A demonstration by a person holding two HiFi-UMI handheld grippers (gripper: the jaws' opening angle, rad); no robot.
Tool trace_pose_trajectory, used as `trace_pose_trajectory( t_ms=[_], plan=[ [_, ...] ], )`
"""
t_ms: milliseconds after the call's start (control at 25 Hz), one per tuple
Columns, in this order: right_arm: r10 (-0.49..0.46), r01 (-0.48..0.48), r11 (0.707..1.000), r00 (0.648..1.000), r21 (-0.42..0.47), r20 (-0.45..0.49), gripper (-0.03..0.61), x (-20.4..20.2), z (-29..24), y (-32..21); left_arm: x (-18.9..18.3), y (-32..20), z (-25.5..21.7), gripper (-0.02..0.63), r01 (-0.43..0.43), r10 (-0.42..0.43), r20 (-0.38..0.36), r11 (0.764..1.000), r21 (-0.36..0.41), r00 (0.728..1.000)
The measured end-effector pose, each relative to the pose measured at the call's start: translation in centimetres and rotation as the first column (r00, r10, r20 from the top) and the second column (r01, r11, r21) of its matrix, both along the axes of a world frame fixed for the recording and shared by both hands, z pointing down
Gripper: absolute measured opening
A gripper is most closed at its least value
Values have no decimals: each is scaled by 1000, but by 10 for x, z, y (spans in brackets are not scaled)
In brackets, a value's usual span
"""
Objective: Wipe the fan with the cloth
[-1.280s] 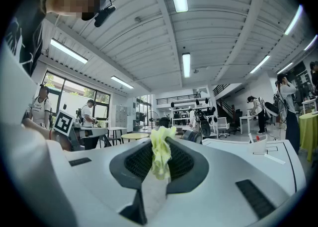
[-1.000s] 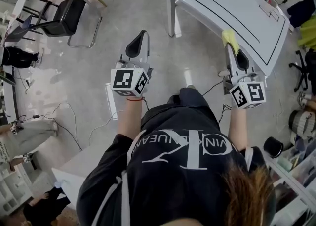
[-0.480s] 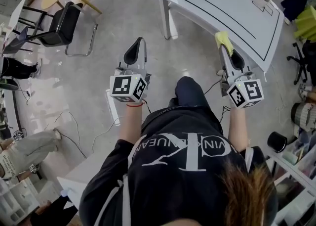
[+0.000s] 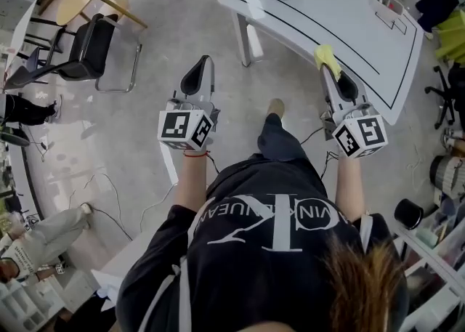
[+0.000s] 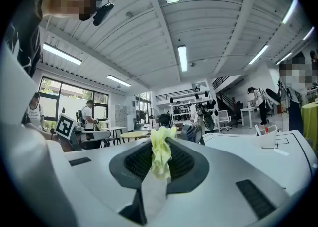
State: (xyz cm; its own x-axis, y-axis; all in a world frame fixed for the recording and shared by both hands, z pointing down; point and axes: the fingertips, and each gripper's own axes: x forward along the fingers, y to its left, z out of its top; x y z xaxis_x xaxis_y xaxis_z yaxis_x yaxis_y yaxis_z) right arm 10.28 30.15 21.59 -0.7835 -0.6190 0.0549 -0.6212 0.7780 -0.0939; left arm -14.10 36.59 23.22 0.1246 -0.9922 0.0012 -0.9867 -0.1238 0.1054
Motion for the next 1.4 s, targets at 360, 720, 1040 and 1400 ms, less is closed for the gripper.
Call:
trace_pose_trajectory(
  t_ms=[360,720,1040,1400],
  plan=[
    [-32,31,999,999,-34,-32,63,-24,7,-91,9,-101,6,11,-63,62,-15,997,-37,998],
    [-87,82,995,992,-57,-87,64,-46,27,-172,22,-193,23,12,-114,114,-10,990,-88,993],
    [-116,106,991,985,-79,-131,64,-49,45,-238,42,-270,50,66,-175,171,-39,974,-146,985],
    [-140,125,985,981,-115,-134,64,-51,65,-287,62,-330,88,173,-197,186,-66,950,-244,980]
  ],
)
